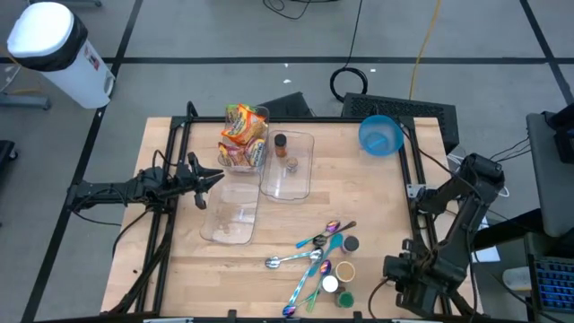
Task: Pick & Place Food Item
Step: Put the orange spice pack into the middle transparent bin
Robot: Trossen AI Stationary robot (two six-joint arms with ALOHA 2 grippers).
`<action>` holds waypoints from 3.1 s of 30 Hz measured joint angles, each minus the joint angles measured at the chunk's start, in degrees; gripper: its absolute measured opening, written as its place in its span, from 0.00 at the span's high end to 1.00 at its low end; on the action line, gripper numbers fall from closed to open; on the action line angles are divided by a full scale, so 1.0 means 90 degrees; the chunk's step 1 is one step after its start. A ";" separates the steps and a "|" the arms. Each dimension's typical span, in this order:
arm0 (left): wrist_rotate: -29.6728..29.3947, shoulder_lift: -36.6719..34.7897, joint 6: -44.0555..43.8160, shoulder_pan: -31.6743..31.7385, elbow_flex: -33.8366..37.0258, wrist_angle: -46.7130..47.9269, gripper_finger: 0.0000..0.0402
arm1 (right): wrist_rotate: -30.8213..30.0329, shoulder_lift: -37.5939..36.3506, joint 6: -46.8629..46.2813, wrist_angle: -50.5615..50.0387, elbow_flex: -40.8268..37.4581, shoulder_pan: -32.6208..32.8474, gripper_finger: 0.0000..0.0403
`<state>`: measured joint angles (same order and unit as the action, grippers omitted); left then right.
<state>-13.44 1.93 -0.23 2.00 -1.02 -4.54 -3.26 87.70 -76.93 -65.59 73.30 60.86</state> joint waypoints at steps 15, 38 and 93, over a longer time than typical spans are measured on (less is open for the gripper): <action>-0.0002 -0.0002 0.0000 0.0000 0.0000 0.0000 0.83 | 0.0837 -0.0272 0.0436 0.0172 -0.0223 -0.0700 0.98; -0.0001 -0.0002 0.0000 0.0000 0.0000 0.0001 0.83 | -0.1909 -0.1890 0.6643 0.0644 0.1054 -0.5745 1.00; -0.0002 -0.0002 0.0000 0.0002 0.0000 0.0002 0.83 | 0.0814 0.1934 1.0587 0.3729 0.1663 -0.9621 0.77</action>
<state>-13.45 1.92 -0.23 2.02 -1.02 -4.52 4.07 105.11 18.36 -32.03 88.27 -25.73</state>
